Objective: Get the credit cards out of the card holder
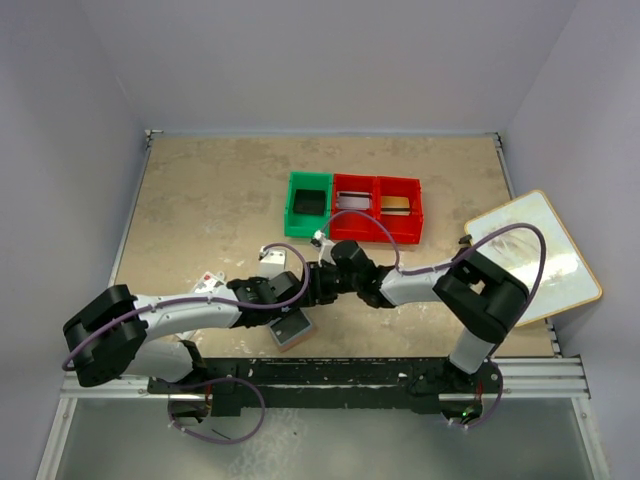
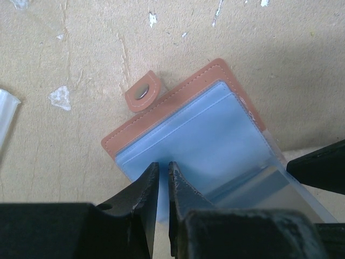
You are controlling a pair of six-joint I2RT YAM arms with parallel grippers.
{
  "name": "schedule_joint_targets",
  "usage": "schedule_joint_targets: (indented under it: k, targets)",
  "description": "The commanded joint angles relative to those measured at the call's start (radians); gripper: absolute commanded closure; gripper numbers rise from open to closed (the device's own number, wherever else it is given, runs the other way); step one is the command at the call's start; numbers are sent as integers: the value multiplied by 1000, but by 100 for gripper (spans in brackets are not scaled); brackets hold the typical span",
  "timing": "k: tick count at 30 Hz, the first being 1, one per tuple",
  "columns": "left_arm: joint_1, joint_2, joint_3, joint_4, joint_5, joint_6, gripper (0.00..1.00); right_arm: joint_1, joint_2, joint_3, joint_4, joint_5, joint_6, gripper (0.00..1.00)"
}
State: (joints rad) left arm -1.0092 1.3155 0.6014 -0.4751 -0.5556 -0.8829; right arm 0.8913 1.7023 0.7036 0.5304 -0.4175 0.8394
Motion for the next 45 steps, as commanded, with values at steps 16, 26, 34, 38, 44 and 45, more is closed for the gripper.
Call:
schedule_joint_targets:
  k: [16, 26, 34, 38, 44, 45]
  targets:
    - [-2, -27, -11, -4, -9, -32, 90, 6, 65, -97, 433, -87, 244, 45]
    - [0, -26, 10, -17, -48, -43, 90, 13, 76, -150, 538, 44, 385, 44]
    - [0, 6, 29, -5, -67, -54, 90, 73, 144, -174, 728, 115, 570, 45]
    - [0, 5, 31, -15, -80, -54, 90, 122, 156, -194, 758, 202, 601, 46]
    - [4, -26, 40, -48, -113, -69, 89, 35, -37, -257, 444, 281, 468, 46]
    - [8, -39, 41, -46, -113, -65, 88, 28, -81, -249, 344, 290, 422, 46]
